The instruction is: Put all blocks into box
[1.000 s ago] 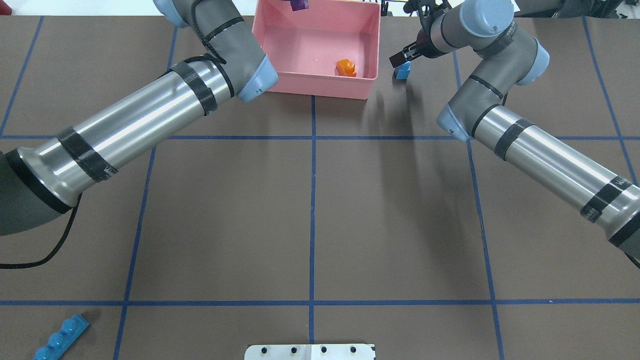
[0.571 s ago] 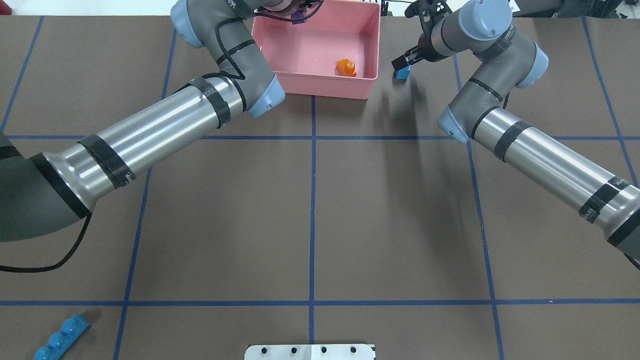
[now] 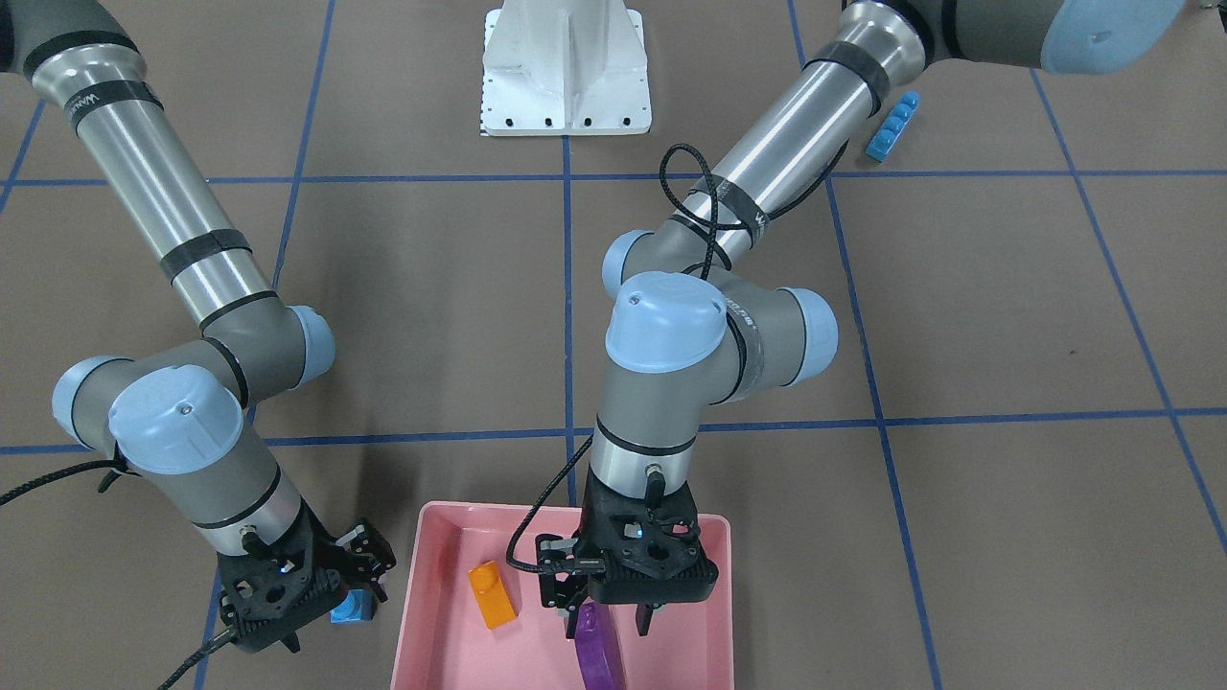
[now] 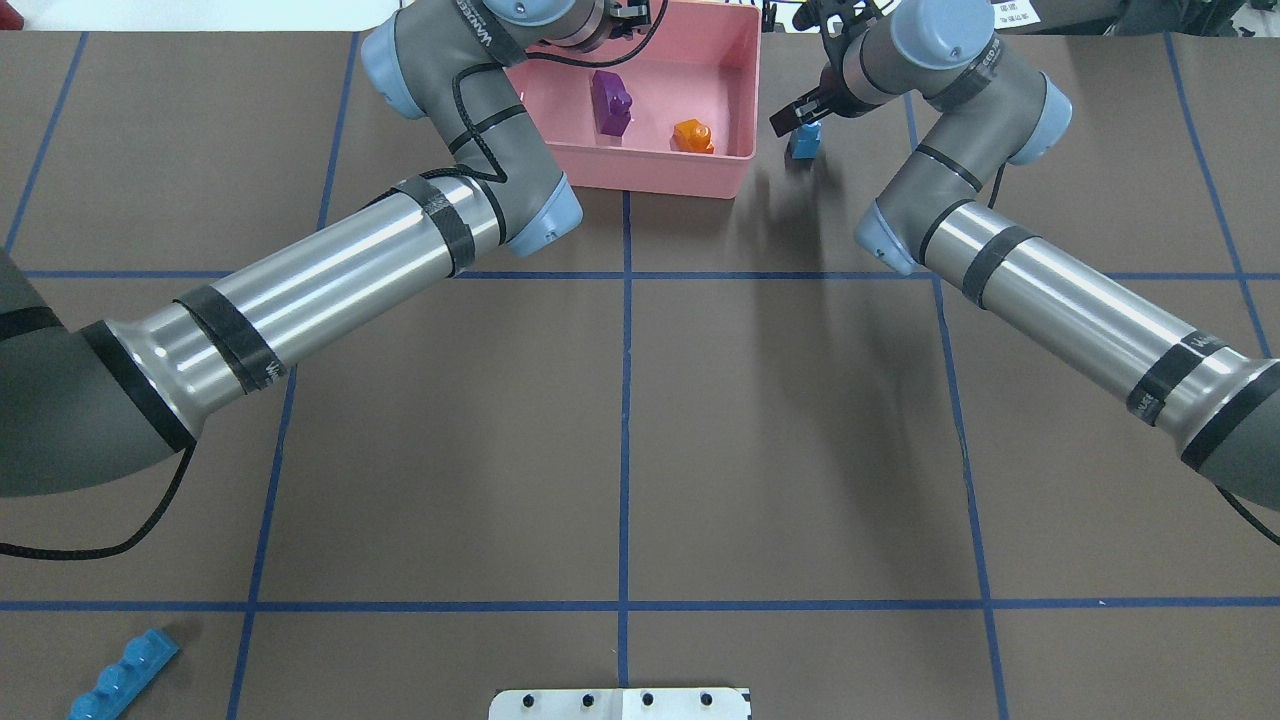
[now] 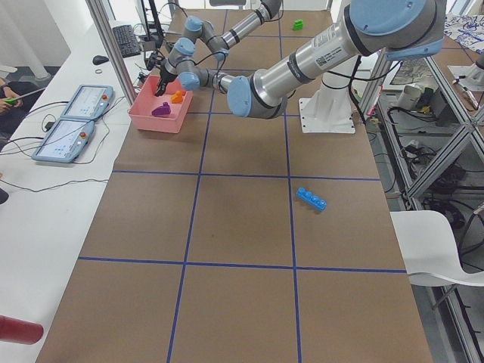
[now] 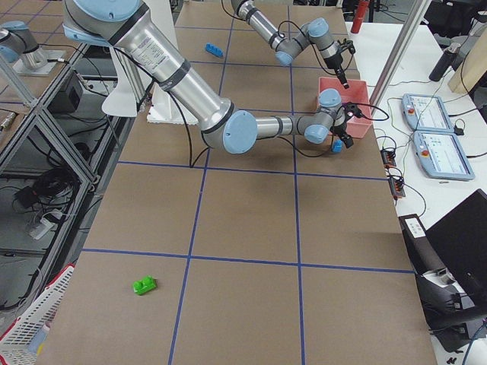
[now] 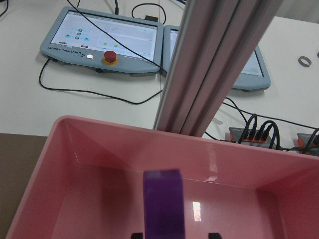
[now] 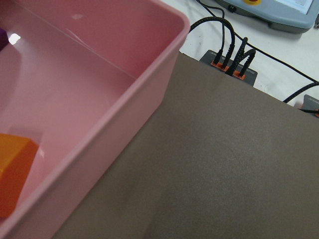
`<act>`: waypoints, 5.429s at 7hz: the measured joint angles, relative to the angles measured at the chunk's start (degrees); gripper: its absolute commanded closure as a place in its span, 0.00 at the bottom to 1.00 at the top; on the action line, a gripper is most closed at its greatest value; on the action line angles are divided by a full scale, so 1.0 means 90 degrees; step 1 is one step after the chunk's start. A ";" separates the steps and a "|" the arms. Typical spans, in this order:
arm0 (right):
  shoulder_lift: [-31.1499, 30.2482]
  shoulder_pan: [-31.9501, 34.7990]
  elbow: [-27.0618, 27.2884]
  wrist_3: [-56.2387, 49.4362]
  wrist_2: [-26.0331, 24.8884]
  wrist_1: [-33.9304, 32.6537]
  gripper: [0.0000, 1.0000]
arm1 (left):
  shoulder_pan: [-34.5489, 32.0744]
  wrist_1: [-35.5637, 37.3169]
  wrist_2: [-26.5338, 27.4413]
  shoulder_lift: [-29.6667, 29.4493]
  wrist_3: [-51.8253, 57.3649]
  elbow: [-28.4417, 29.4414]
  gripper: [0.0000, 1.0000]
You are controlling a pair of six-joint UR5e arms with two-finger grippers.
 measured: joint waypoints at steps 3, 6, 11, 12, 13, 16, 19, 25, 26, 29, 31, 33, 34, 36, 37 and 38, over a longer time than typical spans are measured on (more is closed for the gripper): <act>0.0023 -0.0039 -0.0106 0.0009 -0.0041 0.0000 0.18 | -0.0237 0.0050 -0.0593 -0.0080 0.0074 -0.0373 0.00; 0.0013 -0.0053 -0.0113 0.0284 -0.0036 0.0000 1.00 | -0.0529 0.1381 -0.1531 0.0552 0.0473 -0.2125 0.00; -0.0009 0.0193 0.0145 0.0476 0.0268 -0.0024 1.00 | -0.0742 0.4811 -0.2020 0.1708 0.1220 -0.5678 0.00; -0.0048 0.0392 0.0414 0.0528 0.0599 -0.0099 1.00 | -0.0773 0.5381 -0.2101 0.2212 0.1487 -0.6477 0.00; -0.0132 0.0583 0.0819 0.0561 0.0914 -0.0332 1.00 | -0.0781 0.5781 -0.2219 0.2849 0.1699 -0.7187 0.00; -0.0191 0.0924 0.2028 0.0997 0.1466 -0.1322 1.00 | -0.0782 0.6161 -0.2532 0.5045 0.2985 -0.8616 0.00; 0.0292 0.0339 0.1876 0.1490 0.0658 -0.1436 1.00 | -0.0753 0.6160 -0.2682 0.6798 0.4705 -0.9204 0.00; 0.1339 -0.0436 0.0773 0.1889 -0.0922 -0.1378 0.01 | 0.0320 0.3419 -0.2871 0.9784 0.4546 -0.9533 0.00; 0.1377 -0.0407 0.0796 0.1976 -0.0939 -0.1382 0.01 | 0.0951 0.2860 -0.2786 1.0099 0.3888 -0.9514 0.00; 0.1337 -0.0265 0.1237 0.2091 -0.0595 -0.1604 0.01 | 0.2193 0.1800 -0.2416 1.0922 0.2961 -0.9493 0.00; 0.0967 -0.0025 0.2416 0.2072 0.0103 -0.2825 0.01 | 0.2905 0.1631 -0.2184 1.1041 0.2429 -0.9482 0.00; 0.0148 0.0277 0.3767 0.1942 0.0670 -0.3758 0.01 | 0.3402 0.1501 -0.2029 1.1030 0.2017 -0.9450 0.03; -0.0462 0.0547 0.4344 0.1646 0.0995 -0.3923 0.01 | 0.3527 0.1477 -0.1976 1.0960 0.1932 -0.9393 0.06; -0.1819 0.1275 0.5269 0.0672 0.1713 -0.4006 0.01 | 0.3673 0.1466 -0.1891 1.0754 0.1848 -0.9220 0.09; -0.2338 0.1556 0.5559 0.0243 0.1964 -0.4011 0.01 | 0.3750 0.1467 -0.1830 1.0691 0.1806 -0.9156 0.12; -0.2662 0.1771 0.5719 -0.0017 0.2158 -0.4013 0.01 | 0.3821 0.1471 -0.1767 1.0614 0.1786 -0.9056 0.31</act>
